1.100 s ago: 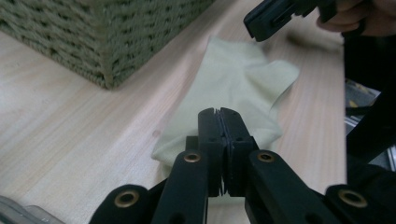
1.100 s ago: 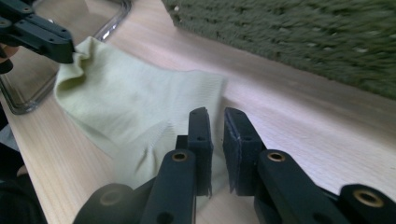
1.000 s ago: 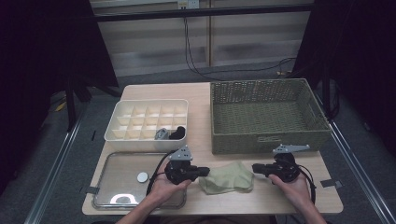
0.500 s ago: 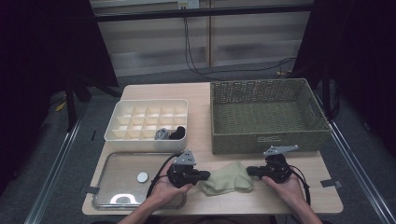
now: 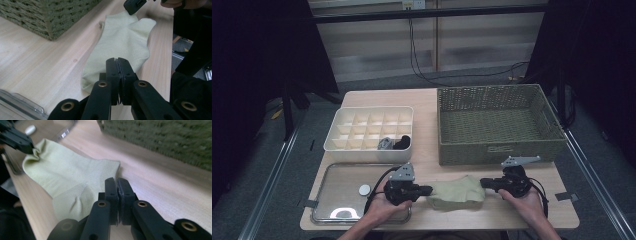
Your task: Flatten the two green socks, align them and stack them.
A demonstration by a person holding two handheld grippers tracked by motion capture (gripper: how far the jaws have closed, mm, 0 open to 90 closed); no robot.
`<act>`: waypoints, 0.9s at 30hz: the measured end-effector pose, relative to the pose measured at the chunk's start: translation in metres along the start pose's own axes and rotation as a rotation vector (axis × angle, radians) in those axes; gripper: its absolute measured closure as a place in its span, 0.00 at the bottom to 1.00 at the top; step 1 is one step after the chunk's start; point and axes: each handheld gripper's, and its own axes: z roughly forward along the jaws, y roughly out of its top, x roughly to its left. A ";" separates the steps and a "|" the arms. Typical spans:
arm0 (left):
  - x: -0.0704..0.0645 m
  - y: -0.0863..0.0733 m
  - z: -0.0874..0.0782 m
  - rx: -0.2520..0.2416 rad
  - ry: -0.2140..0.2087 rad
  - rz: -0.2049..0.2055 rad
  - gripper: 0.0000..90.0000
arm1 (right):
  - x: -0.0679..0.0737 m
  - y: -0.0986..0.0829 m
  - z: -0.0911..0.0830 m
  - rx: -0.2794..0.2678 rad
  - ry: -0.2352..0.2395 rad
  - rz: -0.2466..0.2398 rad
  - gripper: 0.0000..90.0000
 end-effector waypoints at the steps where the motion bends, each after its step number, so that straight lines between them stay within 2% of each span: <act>1: 0.000 0.000 0.002 0.004 0.009 0.003 0.98 | 0.000 0.000 0.002 0.008 -0.009 -0.010 0.98; 7: 0.003 0.003 0.003 -0.003 0.017 0.008 0.95 | -0.006 -0.003 0.007 0.032 -0.024 -0.011 0.97; 8: 0.003 0.003 0.003 -0.003 0.017 0.008 0.90 | -0.006 -0.003 0.007 0.032 -0.024 -0.011 0.97; 11: 0.003 0.006 0.003 -0.024 0.020 -0.002 0.85 | -0.005 -0.003 0.009 0.039 -0.027 -0.024 0.95; 13: 0.001 0.008 0.007 -0.021 0.007 -0.003 0.82 | -0.005 -0.003 0.009 0.037 -0.028 -0.027 0.94; 16: -0.004 0.013 0.017 -0.005 -0.024 0.013 0.78 | -0.005 -0.003 0.009 0.032 -0.030 -0.024 0.94; 20: -0.005 0.017 0.028 0.031 -0.020 0.031 0.78 | -0.005 0.000 0.008 0.019 -0.029 -0.023 0.97; 27: 0.001 0.006 0.042 0.118 -0.015 0.026 0.79 | -0.007 0.002 0.014 0.030 -0.036 -0.023 0.97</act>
